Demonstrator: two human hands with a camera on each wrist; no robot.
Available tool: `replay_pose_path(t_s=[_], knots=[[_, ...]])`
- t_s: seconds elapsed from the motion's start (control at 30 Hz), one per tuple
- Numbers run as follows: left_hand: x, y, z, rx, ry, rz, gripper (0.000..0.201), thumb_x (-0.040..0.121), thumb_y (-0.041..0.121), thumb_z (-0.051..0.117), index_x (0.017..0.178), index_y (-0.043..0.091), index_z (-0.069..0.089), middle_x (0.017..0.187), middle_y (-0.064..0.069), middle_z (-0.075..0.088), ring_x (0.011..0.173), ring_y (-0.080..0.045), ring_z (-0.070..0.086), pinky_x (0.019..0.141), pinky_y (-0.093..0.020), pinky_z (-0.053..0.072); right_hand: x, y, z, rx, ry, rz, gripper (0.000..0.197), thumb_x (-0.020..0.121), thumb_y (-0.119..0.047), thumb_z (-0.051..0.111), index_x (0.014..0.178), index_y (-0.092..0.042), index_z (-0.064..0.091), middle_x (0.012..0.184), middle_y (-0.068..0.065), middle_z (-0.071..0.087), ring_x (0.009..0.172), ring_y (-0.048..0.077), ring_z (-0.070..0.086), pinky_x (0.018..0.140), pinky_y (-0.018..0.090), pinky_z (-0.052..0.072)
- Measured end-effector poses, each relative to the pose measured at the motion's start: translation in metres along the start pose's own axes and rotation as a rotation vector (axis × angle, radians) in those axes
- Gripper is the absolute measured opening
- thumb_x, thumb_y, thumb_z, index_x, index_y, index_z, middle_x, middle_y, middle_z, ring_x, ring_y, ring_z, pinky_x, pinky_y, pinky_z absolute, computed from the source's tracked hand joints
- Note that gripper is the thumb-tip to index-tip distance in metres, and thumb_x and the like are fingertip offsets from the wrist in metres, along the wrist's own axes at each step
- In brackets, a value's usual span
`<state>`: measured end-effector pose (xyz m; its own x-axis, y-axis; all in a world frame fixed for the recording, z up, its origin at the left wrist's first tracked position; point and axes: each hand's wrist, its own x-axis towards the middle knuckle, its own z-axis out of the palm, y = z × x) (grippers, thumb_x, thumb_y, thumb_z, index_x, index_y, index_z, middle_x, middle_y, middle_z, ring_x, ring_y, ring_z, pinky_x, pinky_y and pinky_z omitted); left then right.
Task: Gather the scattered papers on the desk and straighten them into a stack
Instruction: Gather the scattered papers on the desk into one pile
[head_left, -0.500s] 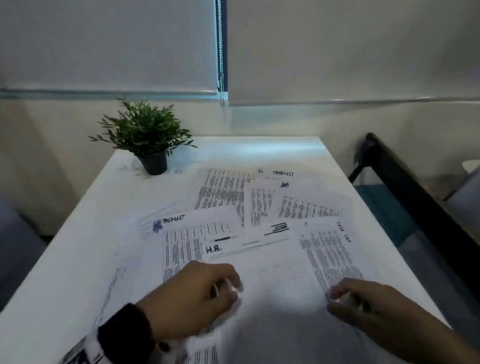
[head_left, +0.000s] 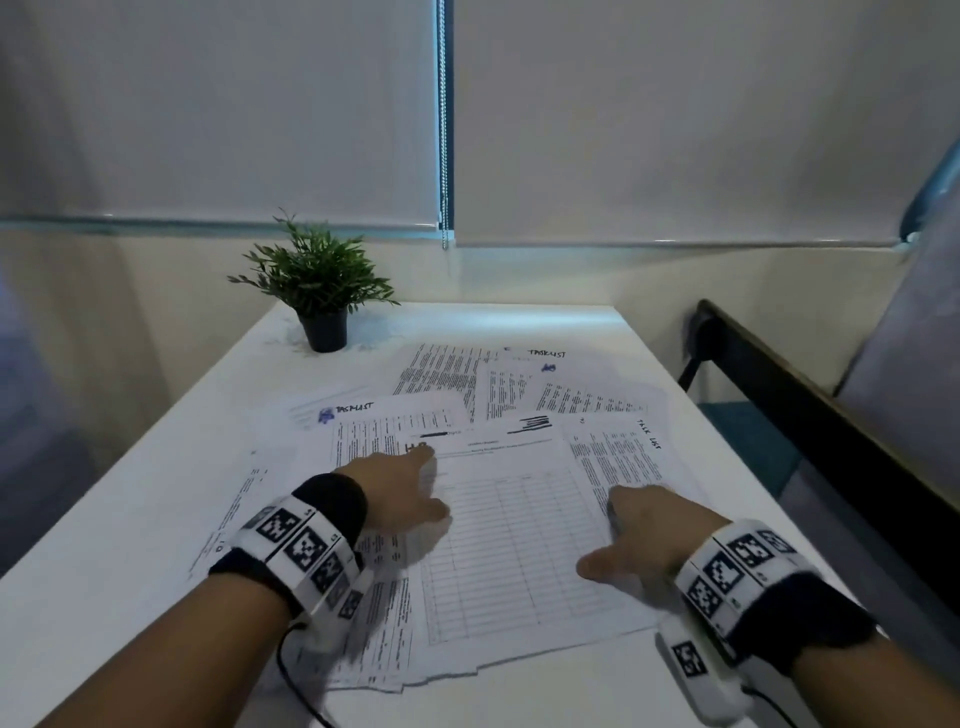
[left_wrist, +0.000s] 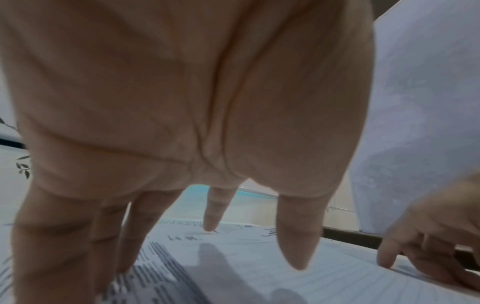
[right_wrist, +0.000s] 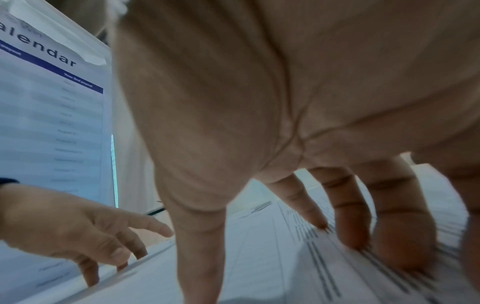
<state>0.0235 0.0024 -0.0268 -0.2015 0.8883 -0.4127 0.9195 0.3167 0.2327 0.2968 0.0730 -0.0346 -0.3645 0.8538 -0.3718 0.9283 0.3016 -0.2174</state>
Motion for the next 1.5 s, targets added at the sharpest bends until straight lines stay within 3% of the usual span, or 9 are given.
replay_pose_path(t_s=[0.3, 0.47, 0.63, 0.67, 0.7, 0.73, 1.07, 1.23, 1.5], knots=[[-0.005, 0.017, 0.006, -0.044, 0.073, 0.029, 0.067, 0.090, 0.052, 0.061, 0.146, 0.027, 0.037, 0.139, -0.013, 0.057, 0.119, -0.034, 0.056, 0.100, -0.042, 0.048, -0.004, -0.017, 0.003, 0.052, -0.045, 0.026, 0.052, 0.081, -0.045, 0.076, 0.122, -0.026, 0.050, 0.113, -0.007, 0.058, 0.098, 0.015, 0.058, 0.073, 0.029, 0.048], [0.002, 0.010, 0.001, -0.680, 0.314, 0.179, 0.096, 0.085, -0.004, 0.068, 0.160, 0.034, 0.020, 0.140, -0.001, 0.058, 0.075, -0.009, 0.067, 0.053, -0.013, 0.053, -0.002, -0.009, 0.006, 0.131, -0.056, 0.017, 0.059, 0.076, -0.054, 0.078, 0.123, -0.028, 0.051, 0.116, -0.004, 0.066, 0.102, 0.016, 0.064, 0.091, 0.034, 0.054], [-0.010, 0.009, -0.007, -1.263, 0.260, 0.415, 0.100, 0.089, -0.021, 0.061, 0.160, 0.037, 0.023, 0.139, -0.041, 0.042, 0.100, -0.039, 0.071, 0.090, -0.033, 0.059, -0.001, 0.017, -0.016, 0.452, 0.066, 0.039, 0.109, 0.062, -0.079, 0.075, 0.150, -0.023, 0.042, 0.154, 0.001, 0.053, 0.133, 0.020, 0.056, 0.105, 0.035, 0.045], [-0.011, 0.012, -0.011, -1.321, 0.224, 0.435, 0.099, 0.090, -0.022, 0.057, 0.159, 0.040, 0.022, 0.129, -0.014, 0.008, 0.099, -0.045, 0.068, 0.095, -0.039, 0.055, -0.002, 0.021, -0.021, 0.528, 0.107, 0.033, 0.109, 0.064, -0.076, 0.075, 0.152, -0.022, 0.041, 0.152, 0.001, 0.055, 0.133, 0.021, 0.057, 0.103, 0.036, 0.047], [-0.007, 0.012, -0.013, -1.360, 0.194, 0.459, 0.101, 0.091, -0.023, 0.055, 0.158, 0.044, 0.021, 0.135, -0.043, 0.044, 0.101, -0.043, 0.070, 0.096, -0.040, 0.056, -0.002, 0.024, -0.022, 0.639, 0.125, 0.008, 0.100, 0.066, -0.072, 0.077, 0.148, -0.023, 0.048, 0.145, 0.000, 0.062, 0.128, 0.023, 0.062, 0.099, 0.040, 0.051], [-0.003, 0.014, -0.014, -1.382, 0.175, 0.491, 0.103, 0.091, -0.023, 0.054, 0.157, 0.047, 0.021, 0.137, -0.014, 0.063, 0.106, -0.036, 0.072, 0.094, -0.037, 0.059, -0.001, 0.026, -0.022, 0.788, 0.110, -0.042, 0.086, 0.068, -0.065, 0.079, 0.140, -0.023, 0.057, 0.137, 0.001, 0.069, 0.123, 0.027, 0.067, 0.098, 0.046, 0.055], [0.001, -0.043, -0.016, -0.307, 0.349, -0.168, 0.018, 0.087, 0.029, 0.072, 0.077, 0.015, 0.072, 0.081, 0.000, 0.070, 0.080, -0.022, 0.064, 0.065, -0.025, 0.051, 0.042, -0.041, -0.010, 0.801, 0.121, -0.163, 0.009, 0.090, -0.013, 0.076, 0.098, -0.011, 0.078, 0.082, 0.009, 0.080, 0.048, 0.011, 0.063, 0.045, 0.023, 0.047], [-0.001, -0.065, -0.012, -0.035, 0.139, -0.281, 0.062, 0.091, 0.059, 0.058, 0.138, 0.019, 0.053, 0.137, -0.006, 0.061, 0.126, -0.029, 0.057, 0.106, -0.038, 0.047, 0.061, -0.076, -0.001, 0.541, 0.106, -0.103, 0.040, 0.083, -0.014, 0.073, 0.059, -0.016, 0.041, 0.051, -0.003, 0.043, 0.040, 0.013, 0.042, 0.038, 0.017, 0.030], [0.023, -0.072, -0.016, -0.307, 0.190, -0.209, 0.096, 0.086, 0.049, 0.069, 0.160, 0.020, 0.016, 0.139, -0.012, 0.060, 0.118, -0.031, 0.061, 0.100, -0.038, 0.051, 0.069, -0.086, 0.007, 0.383, 0.041, -0.048, 0.029, 0.078, -0.031, 0.074, 0.071, -0.018, 0.049, 0.064, 0.000, 0.058, 0.053, 0.017, 0.055, 0.046, 0.023, 0.042]])
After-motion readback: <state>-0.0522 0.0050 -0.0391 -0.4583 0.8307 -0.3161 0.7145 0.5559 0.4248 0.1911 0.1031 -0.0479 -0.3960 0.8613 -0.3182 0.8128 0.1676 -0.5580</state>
